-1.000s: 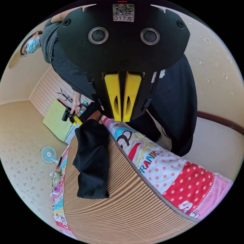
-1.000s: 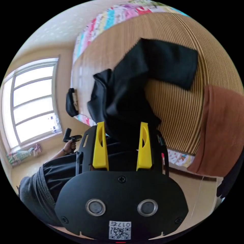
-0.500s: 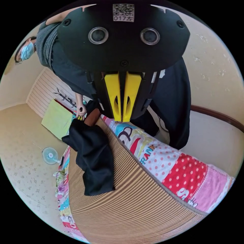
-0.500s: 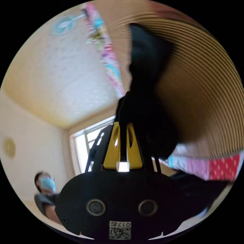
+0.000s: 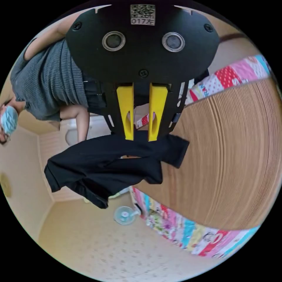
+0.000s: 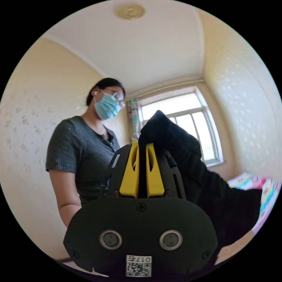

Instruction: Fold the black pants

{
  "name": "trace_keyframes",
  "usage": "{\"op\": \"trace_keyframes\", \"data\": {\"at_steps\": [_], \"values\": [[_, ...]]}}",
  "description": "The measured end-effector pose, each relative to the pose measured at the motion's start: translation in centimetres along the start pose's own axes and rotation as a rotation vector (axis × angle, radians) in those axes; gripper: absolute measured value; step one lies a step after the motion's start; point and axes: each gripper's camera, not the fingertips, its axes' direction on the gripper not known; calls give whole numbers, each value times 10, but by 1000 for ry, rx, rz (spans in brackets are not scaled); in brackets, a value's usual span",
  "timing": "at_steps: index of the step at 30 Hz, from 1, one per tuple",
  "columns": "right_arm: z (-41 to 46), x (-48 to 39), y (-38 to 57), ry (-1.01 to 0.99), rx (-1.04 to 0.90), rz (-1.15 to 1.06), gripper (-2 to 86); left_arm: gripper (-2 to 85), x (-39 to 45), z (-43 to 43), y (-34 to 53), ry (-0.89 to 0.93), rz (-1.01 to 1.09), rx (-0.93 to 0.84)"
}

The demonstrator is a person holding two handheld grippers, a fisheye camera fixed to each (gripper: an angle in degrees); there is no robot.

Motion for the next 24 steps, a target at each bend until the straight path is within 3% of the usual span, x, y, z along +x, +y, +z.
{"op": "trace_keyframes", "data": {"at_steps": [7,11,12,14,15,16,18,21,23,24], "values": [[40,-55,-52,-379,168,-318,11,229,152,83,-43,40,452,-156],[58,-52,-51,-560,296,-353,9,271,212,100,-47,169,578,-52],[58,-50,-48,-572,311,-353,9,268,219,99,-47,205,600,-36],[53,-40,-36,-582,349,-327,8,124,245,88,-36,448,750,38],[50,-38,-32,-566,355,-315,8,94,252,84,-31,528,809,47],[43,-35,-23,-500,348,-270,8,34,262,78,-25,656,891,57],[28,-35,-8,-305,307,-144,8,18,269,64,-20,674,888,133],[0,-45,26,153,227,120,9,5,267,26,-17,537,806,273],[-15,-48,60,559,127,420,10,-1,264,-3,-15,326,703,349],[-16,-46,69,639,89,498,10,-2,266,-7,-14,265,698,348]]}}
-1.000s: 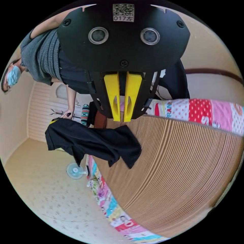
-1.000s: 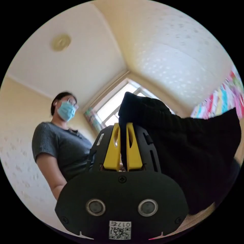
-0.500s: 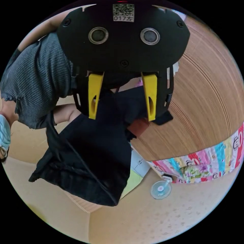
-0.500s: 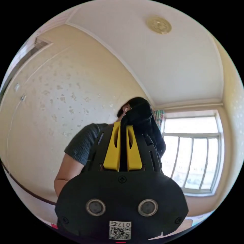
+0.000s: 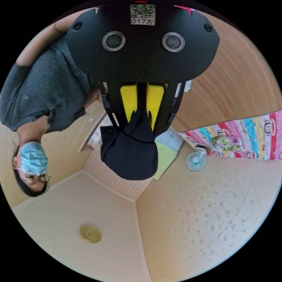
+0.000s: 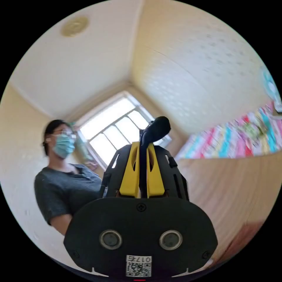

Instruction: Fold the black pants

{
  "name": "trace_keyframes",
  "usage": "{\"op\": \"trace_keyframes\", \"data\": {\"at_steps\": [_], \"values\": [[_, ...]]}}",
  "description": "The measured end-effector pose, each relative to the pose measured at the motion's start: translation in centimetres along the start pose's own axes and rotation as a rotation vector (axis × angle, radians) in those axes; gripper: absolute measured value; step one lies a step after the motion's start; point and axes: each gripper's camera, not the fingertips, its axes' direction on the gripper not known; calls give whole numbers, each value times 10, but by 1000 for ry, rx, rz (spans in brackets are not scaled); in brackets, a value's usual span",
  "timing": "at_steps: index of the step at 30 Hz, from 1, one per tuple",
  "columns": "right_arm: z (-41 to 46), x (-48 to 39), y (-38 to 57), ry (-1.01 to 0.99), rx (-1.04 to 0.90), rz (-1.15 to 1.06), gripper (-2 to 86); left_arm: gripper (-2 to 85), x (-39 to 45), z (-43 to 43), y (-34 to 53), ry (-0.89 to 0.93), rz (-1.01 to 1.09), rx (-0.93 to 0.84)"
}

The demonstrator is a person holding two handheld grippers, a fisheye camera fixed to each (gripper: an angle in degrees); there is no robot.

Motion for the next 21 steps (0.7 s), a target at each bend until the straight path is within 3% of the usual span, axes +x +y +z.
{"op": "trace_keyframes", "data": {"at_steps": [2,4,9,12,15,17,21], "values": [[22,26,32,214,-129,179,13,-3,17,11,-11,-146,43,-156],[34,48,58,305,-128,320,16,-4,31,31,-16,-242,57,-265],[30,48,54,556,78,385,22,-1,69,90,-31,-227,135,-432],[36,-4,-8,738,218,220,25,2,96,112,-47,-135,126,-400],[84,-79,-77,884,319,-110,27,8,127,117,-71,-29,152,-345],[131,-129,-114,811,421,-422,29,17,149,96,-100,-8,185,-256],[211,-150,-184,520,356,-624,35,23,162,27,-141,12,160,-48]]}}
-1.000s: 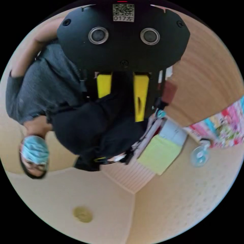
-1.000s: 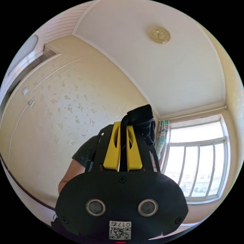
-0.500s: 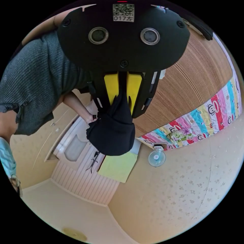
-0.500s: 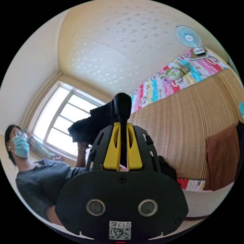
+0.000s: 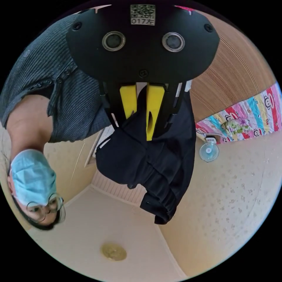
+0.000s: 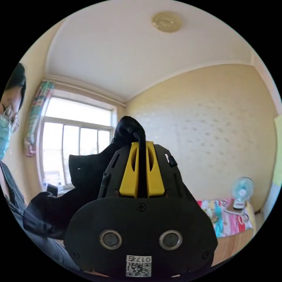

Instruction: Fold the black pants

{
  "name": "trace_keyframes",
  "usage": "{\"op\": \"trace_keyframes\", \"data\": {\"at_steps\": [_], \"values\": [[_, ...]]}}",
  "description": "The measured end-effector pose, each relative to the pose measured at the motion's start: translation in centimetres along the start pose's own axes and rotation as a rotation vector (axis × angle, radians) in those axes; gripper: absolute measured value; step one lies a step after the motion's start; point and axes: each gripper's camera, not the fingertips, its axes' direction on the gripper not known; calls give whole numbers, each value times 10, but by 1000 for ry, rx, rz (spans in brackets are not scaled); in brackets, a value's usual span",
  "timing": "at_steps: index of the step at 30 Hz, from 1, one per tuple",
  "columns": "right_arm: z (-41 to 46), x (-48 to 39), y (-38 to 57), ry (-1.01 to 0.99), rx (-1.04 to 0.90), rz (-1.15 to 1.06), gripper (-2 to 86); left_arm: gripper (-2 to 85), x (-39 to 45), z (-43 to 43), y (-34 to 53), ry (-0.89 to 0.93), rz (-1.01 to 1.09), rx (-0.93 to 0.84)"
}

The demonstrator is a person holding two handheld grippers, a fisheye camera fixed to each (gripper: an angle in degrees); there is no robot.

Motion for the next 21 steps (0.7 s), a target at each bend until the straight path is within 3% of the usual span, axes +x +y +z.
{"op": "trace_keyframes", "data": {"at_steps": [3,6,7,10,14,17,21], "values": [[114,-13,-18,-267,-158,10,42,26,-6,-74,-6,-106,-103,178],[255,-43,15,-462,-493,13,63,36,-24,-148,17,-296,-279,297],[315,-58,49,-513,-688,36,81,43,-35,-177,34,-385,-386,318],[406,-75,164,-415,-1097,162,135,102,-75,-249,105,-605,-759,320],[389,-45,311,-411,-1263,387,132,130,-109,-346,242,-730,-1282,353],[333,1,426,-471,-1466,682,121,132,-112,-393,312,-750,-1533,370],[206,70,520,-419,-1499,1115,95,137,-129,-431,343,-704,-1691,357]]}}
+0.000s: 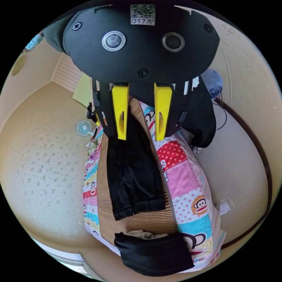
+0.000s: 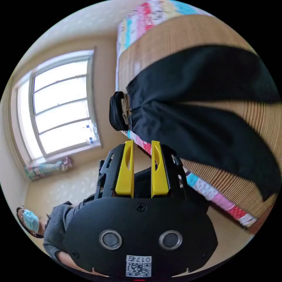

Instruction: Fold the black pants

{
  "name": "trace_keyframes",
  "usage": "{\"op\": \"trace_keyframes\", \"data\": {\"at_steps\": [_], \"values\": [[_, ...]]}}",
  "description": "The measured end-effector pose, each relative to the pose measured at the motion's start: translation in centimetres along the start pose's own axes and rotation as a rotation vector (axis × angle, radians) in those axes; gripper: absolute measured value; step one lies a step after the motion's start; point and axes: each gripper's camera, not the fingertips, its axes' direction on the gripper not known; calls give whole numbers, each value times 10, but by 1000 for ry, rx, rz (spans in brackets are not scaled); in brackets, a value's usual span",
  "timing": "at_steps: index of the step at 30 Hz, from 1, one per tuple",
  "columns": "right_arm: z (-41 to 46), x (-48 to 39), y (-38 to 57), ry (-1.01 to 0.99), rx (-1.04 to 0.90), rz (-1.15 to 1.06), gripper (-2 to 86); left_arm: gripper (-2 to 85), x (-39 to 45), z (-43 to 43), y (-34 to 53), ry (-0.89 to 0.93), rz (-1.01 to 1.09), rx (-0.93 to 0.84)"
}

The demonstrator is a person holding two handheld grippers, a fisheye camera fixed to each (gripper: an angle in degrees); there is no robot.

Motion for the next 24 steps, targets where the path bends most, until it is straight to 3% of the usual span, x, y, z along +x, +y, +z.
{"op": "trace_keyframes", "data": {"at_steps": [3,5,8,14,19,21,24], "values": [[-46,92,91,-191,153,229,83,149,9,-5,-46,-53,-15,-35],[-90,137,177,-319,379,362,74,161,16,-4,-86,-62,-61,-59],[-126,164,281,-431,663,488,61,155,30,2,-133,-50,-95,-91],[-132,158,412,-594,968,580,45,141,59,16,-203,-227,-170,-169],[-128,138,470,-693,999,615,49,80,59,6,-225,-258,-208,-213],[-140,126,491,-661,992,620,50,51,63,-4,-232,-212,-126,-243],[-161,105,522,-574,954,654,49,47,73,-19,-245,-94,185,-431]]}}
